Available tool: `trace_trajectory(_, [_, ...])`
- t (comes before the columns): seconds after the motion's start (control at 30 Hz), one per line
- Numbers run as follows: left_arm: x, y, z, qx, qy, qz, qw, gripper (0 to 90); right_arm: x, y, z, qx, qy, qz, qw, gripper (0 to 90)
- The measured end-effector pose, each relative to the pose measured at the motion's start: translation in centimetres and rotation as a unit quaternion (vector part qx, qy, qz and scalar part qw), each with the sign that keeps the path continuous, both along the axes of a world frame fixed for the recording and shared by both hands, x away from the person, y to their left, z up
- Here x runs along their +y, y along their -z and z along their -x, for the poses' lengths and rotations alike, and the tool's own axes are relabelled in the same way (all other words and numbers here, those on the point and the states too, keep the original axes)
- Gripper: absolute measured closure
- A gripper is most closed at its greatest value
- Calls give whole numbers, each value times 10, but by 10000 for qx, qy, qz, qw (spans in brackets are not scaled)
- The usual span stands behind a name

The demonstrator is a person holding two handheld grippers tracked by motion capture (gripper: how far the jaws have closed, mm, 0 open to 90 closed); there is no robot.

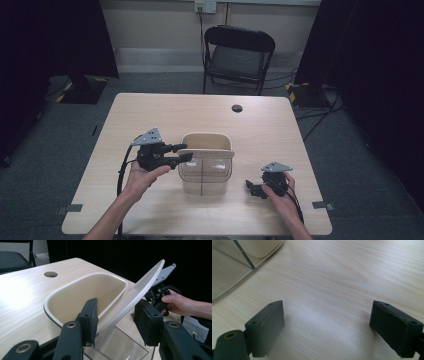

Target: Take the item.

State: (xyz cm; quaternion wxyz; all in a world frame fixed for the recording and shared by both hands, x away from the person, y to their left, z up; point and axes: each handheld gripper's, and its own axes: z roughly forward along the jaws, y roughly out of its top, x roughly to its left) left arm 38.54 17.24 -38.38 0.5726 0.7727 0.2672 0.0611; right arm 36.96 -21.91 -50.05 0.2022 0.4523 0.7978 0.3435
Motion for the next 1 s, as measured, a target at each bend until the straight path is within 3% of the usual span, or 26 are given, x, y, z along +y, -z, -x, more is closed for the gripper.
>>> trace_trajectory(1.0, [-1, -1, -1, -25, -8, 1, 10000, 544, 1, 0, -1, 2, -17, 2, 10000, 116])
